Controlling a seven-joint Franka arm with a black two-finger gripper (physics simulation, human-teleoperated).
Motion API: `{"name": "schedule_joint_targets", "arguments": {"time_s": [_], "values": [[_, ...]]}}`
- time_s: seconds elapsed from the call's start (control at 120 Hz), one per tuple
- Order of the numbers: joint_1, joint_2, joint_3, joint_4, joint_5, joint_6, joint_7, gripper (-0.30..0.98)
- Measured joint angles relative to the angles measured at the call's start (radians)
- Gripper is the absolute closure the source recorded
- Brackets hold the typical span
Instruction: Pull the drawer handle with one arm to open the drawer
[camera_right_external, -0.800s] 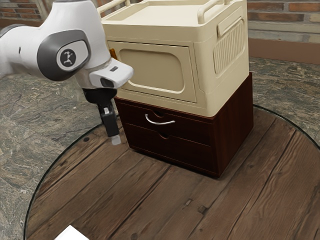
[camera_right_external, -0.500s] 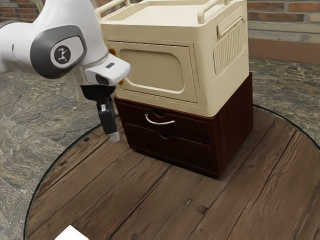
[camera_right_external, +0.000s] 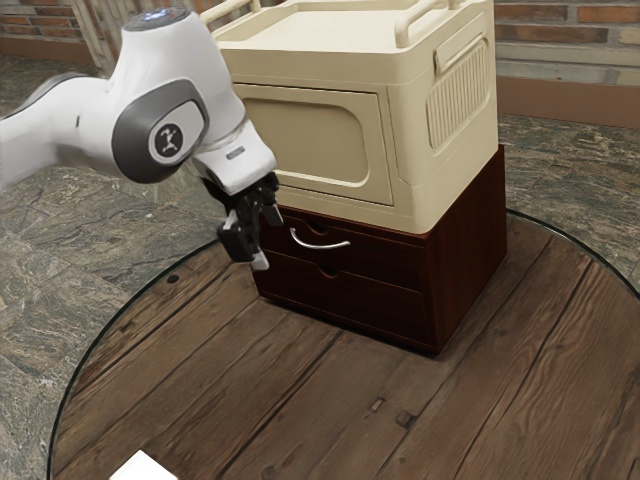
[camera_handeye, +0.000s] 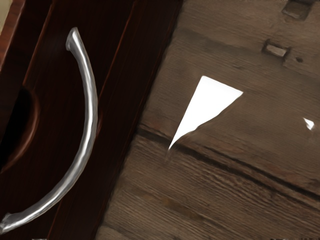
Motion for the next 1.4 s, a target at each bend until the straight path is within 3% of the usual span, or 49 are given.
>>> {"name": "schedule_joint_targets", "arguments": {"time_s": [0.208, 0.55, 0.633, 0.908, 1.4], "values": [[-0.012, 0.010, 0.000, -0.030, -0.017, 0.108, 0.128, 0.33], [-0.036, 0.015, 0.002, -0.125, -0.023, 0.267, 0.261, 0.41], [-0.032, 0.006, 0.000, -0.144, -0.024, 0.289, 0.284, 0.50], [-0.035, -0.159, 0.015, -0.342, -0.026, 0.366, 0.338, 0.72], [-0.074, -0.417, 0.062, -0.631, -0.036, 0.440, 0.386, 0.78]]}}
